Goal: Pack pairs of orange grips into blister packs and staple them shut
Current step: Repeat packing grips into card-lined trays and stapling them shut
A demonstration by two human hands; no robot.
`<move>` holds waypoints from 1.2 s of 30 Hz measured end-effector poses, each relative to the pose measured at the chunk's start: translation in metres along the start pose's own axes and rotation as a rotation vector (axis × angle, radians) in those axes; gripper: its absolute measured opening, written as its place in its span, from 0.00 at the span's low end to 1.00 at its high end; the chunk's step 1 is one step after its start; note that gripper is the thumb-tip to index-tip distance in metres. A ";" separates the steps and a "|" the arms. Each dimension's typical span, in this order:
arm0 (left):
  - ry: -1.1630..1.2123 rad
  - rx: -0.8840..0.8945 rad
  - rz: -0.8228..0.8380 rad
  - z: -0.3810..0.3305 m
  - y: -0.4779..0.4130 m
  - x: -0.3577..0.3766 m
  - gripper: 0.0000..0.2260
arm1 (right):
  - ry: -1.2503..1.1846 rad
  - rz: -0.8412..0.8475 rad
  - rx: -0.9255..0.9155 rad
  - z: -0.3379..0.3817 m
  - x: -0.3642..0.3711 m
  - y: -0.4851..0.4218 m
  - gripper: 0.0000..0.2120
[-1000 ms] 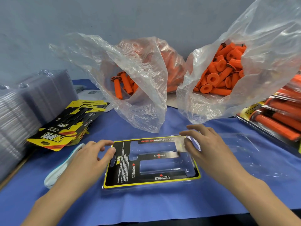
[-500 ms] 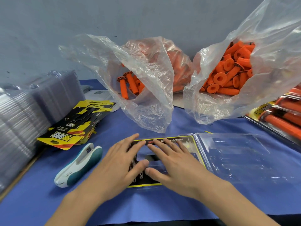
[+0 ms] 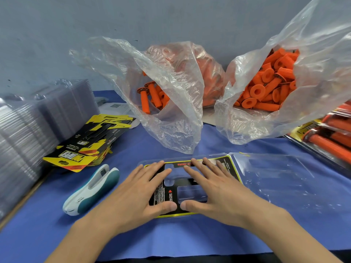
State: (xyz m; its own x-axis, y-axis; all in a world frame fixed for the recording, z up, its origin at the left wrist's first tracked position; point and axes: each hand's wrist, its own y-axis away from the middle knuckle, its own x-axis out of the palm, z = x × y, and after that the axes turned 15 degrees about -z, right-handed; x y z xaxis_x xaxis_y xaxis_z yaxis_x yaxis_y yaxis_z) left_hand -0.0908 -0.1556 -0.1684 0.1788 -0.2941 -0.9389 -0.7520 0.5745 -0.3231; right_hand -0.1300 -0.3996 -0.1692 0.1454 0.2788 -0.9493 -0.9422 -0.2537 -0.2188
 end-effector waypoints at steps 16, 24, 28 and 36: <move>0.365 -0.309 -0.128 0.017 0.004 -0.006 0.26 | -0.013 0.023 -0.005 0.009 -0.004 -0.007 0.41; 0.196 -0.082 -0.063 0.000 0.002 -0.008 0.33 | -0.040 0.004 -0.022 0.009 -0.009 -0.001 0.40; 0.127 -0.050 -0.044 -0.001 0.001 -0.005 0.35 | -0.064 -0.057 -0.035 0.006 -0.013 -0.001 0.38; 0.085 -0.050 -0.027 0.007 0.003 -0.005 0.36 | 0.014 -0.128 -0.004 -0.038 -0.029 0.009 0.22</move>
State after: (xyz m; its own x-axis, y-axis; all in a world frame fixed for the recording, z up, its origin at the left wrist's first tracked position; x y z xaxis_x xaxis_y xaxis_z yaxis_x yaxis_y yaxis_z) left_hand -0.0896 -0.1471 -0.1654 0.1465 -0.3745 -0.9156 -0.7786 0.5273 -0.3403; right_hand -0.1316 -0.4456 -0.1519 0.2689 0.2961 -0.9165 -0.9144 -0.2205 -0.3395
